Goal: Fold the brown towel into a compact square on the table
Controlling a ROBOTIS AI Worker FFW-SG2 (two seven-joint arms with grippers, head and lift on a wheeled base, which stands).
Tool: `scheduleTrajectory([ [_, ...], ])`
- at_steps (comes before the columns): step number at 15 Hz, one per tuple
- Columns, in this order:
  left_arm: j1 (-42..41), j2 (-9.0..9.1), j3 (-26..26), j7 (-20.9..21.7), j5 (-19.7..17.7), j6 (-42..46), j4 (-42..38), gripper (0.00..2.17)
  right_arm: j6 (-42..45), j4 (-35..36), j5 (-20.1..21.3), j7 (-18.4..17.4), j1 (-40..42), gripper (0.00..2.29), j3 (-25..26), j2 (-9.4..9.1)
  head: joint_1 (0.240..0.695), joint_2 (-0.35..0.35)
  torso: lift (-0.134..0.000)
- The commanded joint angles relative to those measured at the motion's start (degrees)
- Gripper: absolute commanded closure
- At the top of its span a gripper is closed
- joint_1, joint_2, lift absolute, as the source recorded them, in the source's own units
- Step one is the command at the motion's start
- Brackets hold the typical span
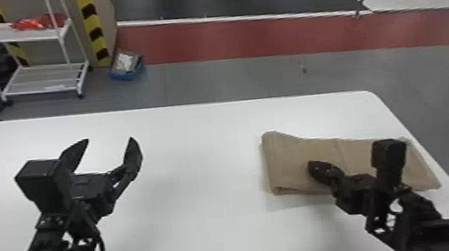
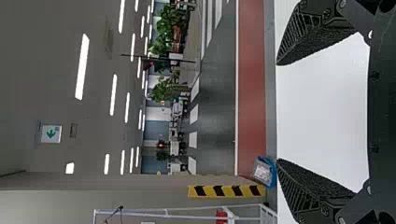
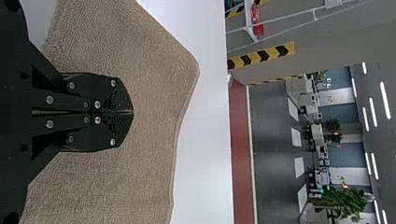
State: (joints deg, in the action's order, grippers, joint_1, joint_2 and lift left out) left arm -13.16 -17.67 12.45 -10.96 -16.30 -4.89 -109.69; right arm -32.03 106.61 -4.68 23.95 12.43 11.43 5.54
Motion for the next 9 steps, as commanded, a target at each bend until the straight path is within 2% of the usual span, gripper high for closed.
scheduleTrajectory([
  [1, 0.06, -0.08, -0.50, 0.06, 0.04, 0.00, 0.00, 0.15, -0.98, -0.18, 1.26, -0.04, -1.01, 2.11, -3.08, 0.00, 0.695, -0.091, -0.125],
  [9, -1.17, -0.08, -1.20, -0.03, 0.04, 0.00, -1.41, 0.15, -3.26, -0.27, 2.75, -0.83, -2.59, 2.10, -11.08, -0.18, 0.695, 0.002, -0.125],
])
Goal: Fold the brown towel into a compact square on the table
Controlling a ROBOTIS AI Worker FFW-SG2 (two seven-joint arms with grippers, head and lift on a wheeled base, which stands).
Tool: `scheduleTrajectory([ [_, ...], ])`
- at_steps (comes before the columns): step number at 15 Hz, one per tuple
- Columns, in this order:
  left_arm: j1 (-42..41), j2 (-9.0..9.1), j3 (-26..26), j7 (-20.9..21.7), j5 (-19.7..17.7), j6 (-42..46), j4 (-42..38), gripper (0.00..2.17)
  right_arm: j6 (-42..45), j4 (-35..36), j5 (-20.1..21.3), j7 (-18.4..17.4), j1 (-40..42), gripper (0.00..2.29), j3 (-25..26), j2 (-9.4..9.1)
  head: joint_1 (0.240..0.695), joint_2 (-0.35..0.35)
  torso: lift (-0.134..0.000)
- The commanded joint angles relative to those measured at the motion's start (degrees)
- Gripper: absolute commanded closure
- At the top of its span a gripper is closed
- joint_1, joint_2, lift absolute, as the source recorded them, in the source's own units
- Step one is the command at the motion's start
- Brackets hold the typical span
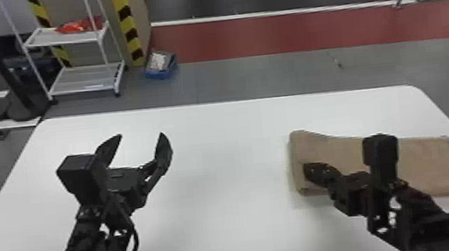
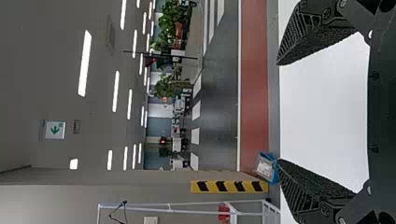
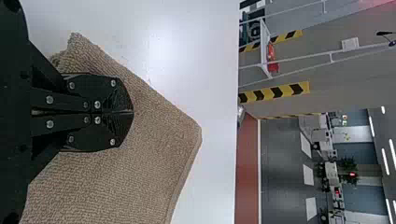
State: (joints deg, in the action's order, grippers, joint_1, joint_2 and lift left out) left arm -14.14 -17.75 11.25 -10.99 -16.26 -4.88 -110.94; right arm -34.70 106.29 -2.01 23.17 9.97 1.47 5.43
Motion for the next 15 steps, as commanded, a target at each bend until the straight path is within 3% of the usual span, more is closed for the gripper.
scheduleTrajectory([
  [1, -0.37, 0.00, 0.00, 0.00, 0.00, 0.00, -0.24, 0.15, -0.77, -0.03, -0.02, -0.06, -0.30, 2.10, -1.65, -0.07, 0.695, 0.017, -0.125],
  [4, -0.54, 0.00, 0.00, 0.00, 0.09, 0.00, -0.24, 0.15, -0.94, -0.03, -0.02, -0.14, -0.65, 2.10, -3.50, -0.25, 0.695, 0.033, -0.125],
  [13, -2.65, -0.44, -1.67, 0.44, 0.00, 0.35, -1.74, 0.15, -1.12, -0.12, 0.16, -4.71, -1.71, 2.10, -12.99, -0.60, 0.695, 0.122, -0.125],
  [15, -2.74, -0.44, -1.85, 0.44, 0.00, 0.35, -1.91, 0.15, -0.24, 1.82, -0.02, -4.71, -0.30, 2.10, -12.72, -0.60, 0.695, 0.143, -0.125],
])
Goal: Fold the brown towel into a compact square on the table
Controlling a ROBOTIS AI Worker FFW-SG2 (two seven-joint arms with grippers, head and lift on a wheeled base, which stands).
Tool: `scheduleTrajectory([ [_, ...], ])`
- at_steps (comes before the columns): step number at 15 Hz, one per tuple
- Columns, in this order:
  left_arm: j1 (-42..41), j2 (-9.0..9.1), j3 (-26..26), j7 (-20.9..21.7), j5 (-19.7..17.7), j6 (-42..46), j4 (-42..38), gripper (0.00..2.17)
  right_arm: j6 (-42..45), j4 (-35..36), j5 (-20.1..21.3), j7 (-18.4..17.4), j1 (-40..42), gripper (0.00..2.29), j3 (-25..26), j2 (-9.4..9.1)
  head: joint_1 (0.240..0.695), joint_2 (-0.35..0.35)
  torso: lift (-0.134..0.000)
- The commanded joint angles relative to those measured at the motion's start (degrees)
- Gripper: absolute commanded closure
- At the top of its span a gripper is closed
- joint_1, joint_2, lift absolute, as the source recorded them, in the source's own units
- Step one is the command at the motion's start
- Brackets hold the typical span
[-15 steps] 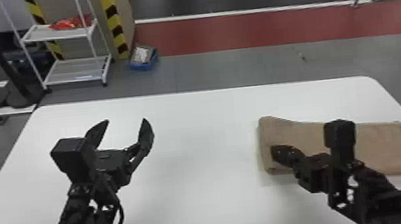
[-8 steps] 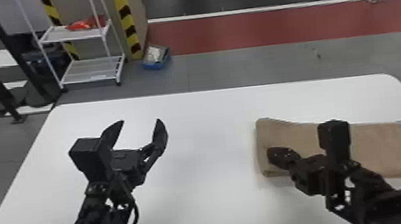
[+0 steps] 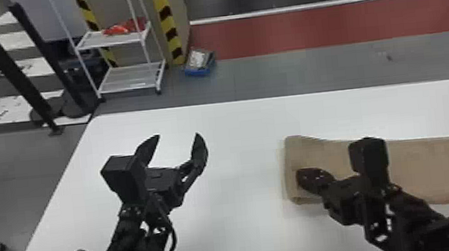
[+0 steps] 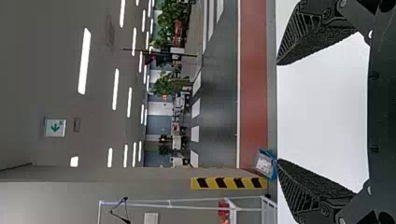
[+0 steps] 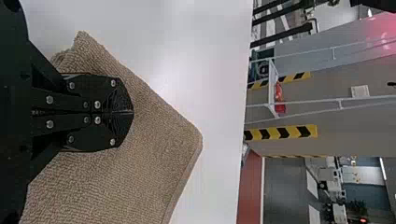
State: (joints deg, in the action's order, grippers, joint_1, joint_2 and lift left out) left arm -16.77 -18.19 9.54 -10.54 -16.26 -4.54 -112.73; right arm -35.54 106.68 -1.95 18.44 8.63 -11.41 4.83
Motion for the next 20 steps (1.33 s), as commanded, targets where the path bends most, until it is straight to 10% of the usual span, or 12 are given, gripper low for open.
scheduleTrajectory([
  [1, -0.54, -0.26, -0.49, 0.00, 0.00, 0.01, -0.65, 0.15, 0.95, 3.71, -0.16, 0.01, 2.27, 2.10, 1.30, 0.00, 0.695, 0.157, -0.125],
  [9, -1.07, -0.62, -0.57, 0.17, 0.00, 0.01, -1.17, 0.15, 0.95, 7.31, -3.06, 3.18, 7.01, 2.10, 16.33, 2.73, 0.695, 0.059, -0.125],
  [20, -0.45, -0.62, -0.22, 0.17, 0.17, 0.01, -0.82, 0.15, 3.06, 1.16, -2.53, 2.56, 4.55, 2.10, 10.45, 2.02, 0.695, 0.021, -0.125],
])
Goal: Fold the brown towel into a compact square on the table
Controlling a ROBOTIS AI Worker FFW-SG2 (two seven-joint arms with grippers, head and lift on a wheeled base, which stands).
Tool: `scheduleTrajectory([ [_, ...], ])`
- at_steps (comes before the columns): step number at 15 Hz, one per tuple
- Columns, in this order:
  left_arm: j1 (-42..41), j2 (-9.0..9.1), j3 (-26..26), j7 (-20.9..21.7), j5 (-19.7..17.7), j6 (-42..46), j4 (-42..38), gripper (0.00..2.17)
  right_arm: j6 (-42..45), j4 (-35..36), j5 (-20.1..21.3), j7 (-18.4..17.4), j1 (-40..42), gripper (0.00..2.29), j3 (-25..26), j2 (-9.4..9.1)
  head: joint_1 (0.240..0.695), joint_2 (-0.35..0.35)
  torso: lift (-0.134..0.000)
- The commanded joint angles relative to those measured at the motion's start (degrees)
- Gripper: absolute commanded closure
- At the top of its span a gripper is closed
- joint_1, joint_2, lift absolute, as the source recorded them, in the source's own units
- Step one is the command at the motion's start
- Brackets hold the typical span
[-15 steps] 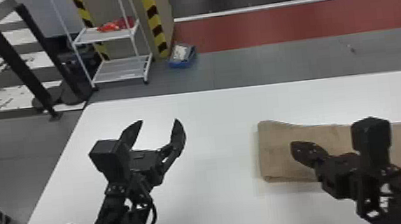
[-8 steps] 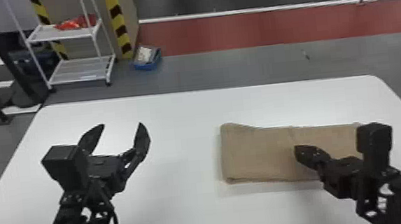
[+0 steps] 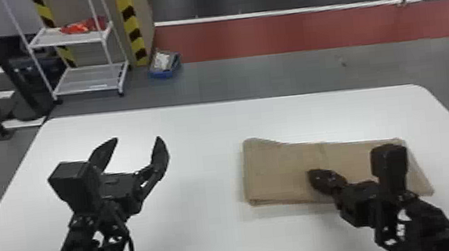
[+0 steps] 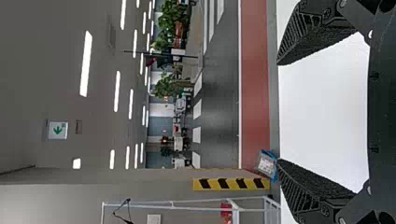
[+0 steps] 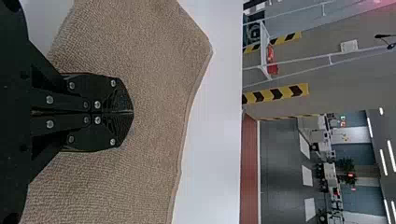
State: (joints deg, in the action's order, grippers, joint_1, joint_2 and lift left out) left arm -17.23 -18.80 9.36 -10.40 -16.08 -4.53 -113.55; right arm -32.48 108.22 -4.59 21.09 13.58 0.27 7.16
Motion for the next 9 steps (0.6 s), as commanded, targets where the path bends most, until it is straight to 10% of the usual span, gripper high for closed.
scheduleTrajectory([
  [1, 0.00, -0.01, -0.13, 0.03, 0.00, 0.00, 0.00, 0.15, -0.17, -0.64, 0.20, -0.26, -0.57, 2.10, -1.94, -0.48, 0.695, 0.030, -0.125],
  [9, -0.18, -0.36, -0.57, 0.12, -0.18, 0.00, -0.18, 0.15, 0.00, -1.52, 0.55, -3.42, -3.47, 2.10, -8.27, -1.01, 0.695, 0.106, -0.125],
])
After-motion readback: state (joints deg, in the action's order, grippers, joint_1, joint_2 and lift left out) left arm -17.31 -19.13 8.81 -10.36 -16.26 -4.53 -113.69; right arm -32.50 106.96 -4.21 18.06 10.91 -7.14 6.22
